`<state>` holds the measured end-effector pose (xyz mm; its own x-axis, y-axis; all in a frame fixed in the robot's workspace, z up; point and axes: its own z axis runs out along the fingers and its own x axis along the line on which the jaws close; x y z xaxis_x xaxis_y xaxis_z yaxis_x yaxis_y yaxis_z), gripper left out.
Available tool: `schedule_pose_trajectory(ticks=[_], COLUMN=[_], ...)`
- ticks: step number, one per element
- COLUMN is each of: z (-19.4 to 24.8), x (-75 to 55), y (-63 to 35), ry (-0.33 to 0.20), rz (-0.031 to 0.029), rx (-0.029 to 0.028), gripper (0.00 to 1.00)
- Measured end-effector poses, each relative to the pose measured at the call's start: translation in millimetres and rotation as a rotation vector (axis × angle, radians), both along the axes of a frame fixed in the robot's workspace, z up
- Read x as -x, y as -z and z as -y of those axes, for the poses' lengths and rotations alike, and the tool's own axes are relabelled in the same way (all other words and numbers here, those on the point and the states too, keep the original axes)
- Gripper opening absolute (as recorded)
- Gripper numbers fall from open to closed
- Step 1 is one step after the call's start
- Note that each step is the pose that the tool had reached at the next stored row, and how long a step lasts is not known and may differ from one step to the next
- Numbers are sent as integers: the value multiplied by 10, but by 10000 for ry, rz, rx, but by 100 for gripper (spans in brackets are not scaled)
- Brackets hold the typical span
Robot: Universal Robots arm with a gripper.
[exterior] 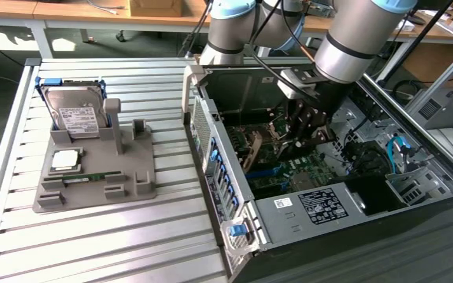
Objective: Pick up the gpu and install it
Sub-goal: 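Insert the gpu into the slot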
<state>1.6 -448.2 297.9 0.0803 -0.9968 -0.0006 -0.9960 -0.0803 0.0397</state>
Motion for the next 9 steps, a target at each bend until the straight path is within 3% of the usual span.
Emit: schedule_pose_trajectory(ticks=[9], z=[27], x=[1], y=[2], ry=[0], rz=[0], rx=[0], gripper=[27])
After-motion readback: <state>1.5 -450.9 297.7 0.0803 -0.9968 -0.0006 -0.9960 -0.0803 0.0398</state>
